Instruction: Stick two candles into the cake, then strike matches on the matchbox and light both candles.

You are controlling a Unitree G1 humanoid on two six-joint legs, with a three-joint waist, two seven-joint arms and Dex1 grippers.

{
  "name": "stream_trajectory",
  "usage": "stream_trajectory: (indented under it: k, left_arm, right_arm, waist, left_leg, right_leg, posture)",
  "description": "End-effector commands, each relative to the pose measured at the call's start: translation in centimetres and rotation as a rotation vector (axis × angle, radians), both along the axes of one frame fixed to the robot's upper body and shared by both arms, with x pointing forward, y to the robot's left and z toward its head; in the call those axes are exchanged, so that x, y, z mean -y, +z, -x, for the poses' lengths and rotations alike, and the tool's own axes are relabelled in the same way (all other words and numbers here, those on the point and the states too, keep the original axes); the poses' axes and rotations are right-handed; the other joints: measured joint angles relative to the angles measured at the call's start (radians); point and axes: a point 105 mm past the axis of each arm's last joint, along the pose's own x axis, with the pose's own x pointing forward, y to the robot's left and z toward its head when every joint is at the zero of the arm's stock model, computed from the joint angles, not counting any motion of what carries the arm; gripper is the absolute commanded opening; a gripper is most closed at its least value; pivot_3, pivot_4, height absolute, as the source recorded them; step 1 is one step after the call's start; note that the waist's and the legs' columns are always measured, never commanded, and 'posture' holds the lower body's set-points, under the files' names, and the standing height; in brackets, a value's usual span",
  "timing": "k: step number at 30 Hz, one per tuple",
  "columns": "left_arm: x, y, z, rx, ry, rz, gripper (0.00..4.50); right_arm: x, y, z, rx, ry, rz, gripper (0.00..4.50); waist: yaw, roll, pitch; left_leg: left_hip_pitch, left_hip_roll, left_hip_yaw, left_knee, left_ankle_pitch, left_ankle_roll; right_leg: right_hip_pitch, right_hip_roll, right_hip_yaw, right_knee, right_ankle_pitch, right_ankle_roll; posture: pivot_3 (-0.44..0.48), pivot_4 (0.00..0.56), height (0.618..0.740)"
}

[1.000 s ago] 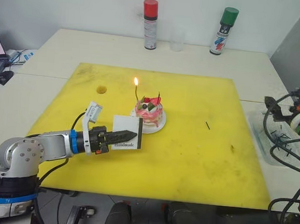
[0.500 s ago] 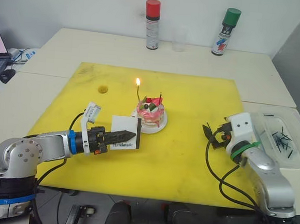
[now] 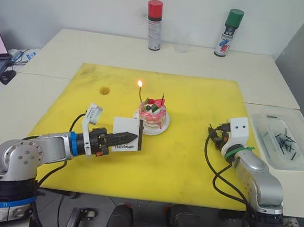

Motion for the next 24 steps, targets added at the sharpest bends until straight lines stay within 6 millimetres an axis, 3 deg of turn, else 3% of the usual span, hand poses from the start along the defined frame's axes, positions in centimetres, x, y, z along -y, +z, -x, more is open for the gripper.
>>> stream_trajectory:
  k: [1,3,9,14,16,20,24]
  left_arm:
    - [-0.1,1.2,0.2,0.056,-0.008,0.014,0.0]
    - [-0.1,1.3,0.2,0.056,-0.007,0.013,0.0]
    - [-0.5,1.2,0.0,0.051,0.008,-0.005,0.0]
    - [-0.6,1.1,0.0,0.043,0.005,-0.013,0.0]
    - [-0.6,1.2,-0.1,0.041,0.0,-0.016,0.0]
    - [-0.7,1.3,-0.1,0.032,-0.01,-0.028,0.0]
    - [-0.7,1.3,-0.1,0.026,-0.021,-0.035,0.0]
  right_arm:
    - [-0.1,-0.2,0.0,-0.026,-0.003,-0.018,0.67]
    - [-0.6,-0.1,0.1,-0.017,0.024,-0.017,0.01]
    - [-3.1,3.3,0.8,0.118,0.2,0.012,0.01]
    - [-6.7,5.7,4.0,0.179,0.494,0.052,0.01]
    - [-7.9,5.5,5.9,0.152,0.637,0.076,0.01]
    - [-9.5,3.3,10.4,0.049,0.941,0.177,0.01]
    - [-9.8,1.7,10.8,0.032,0.958,0.196,0.01]
  waist:
    - [0.0,0.0,0.0]
    - [0.0,0.0,0.0]
    - [-0.001,0.0,0.0]
    - [0.0,0.0,0.0]
    - [0.0,0.0,0.0]
    - [0.004,0.0,0.0]
    - [0.0,-0.001,0.0]
  left_leg:
    - [0.0,0.0,0.0,0.0,0.0,0.0]
    - [0.0,0.0,0.0,0.0,0.0,0.0]
    - [0.0,0.0,0.0,-0.001,0.0,0.0]
    - [0.0,0.0,0.0,-0.003,0.0,0.0]
    - [0.0,0.0,0.0,-0.004,0.0,0.0]
    - [0.0,0.0,-0.001,-0.005,0.0,0.0]
    - [0.0,0.0,-0.001,-0.005,0.0,0.0]
  right_leg:
    - [0.0,0.0,0.0,0.0,0.0,0.0]
    - [0.0,0.0,0.0,0.0,0.0,0.0]
    - [-0.001,0.0,0.0,0.0,0.0,0.0]
    - [-0.001,0.0,0.0,0.0,-0.001,-0.002]
    - [-0.001,0.0,-0.001,0.0,-0.001,-0.002]
    - [-0.001,0.0,-0.002,-0.001,-0.002,-0.003]
    - [-0.001,0.0,-0.002,-0.001,-0.003,-0.003]
  posture:
    - [0.0,0.15,0.684]
    - [0.0,0.15,0.684]
    - [0.0,0.15,0.684]
    - [0.0,0.15,0.684]
    - [0.0,0.15,0.684]
    - [0.0,0.15,0.684]
    - [0.0,0.15,0.684]
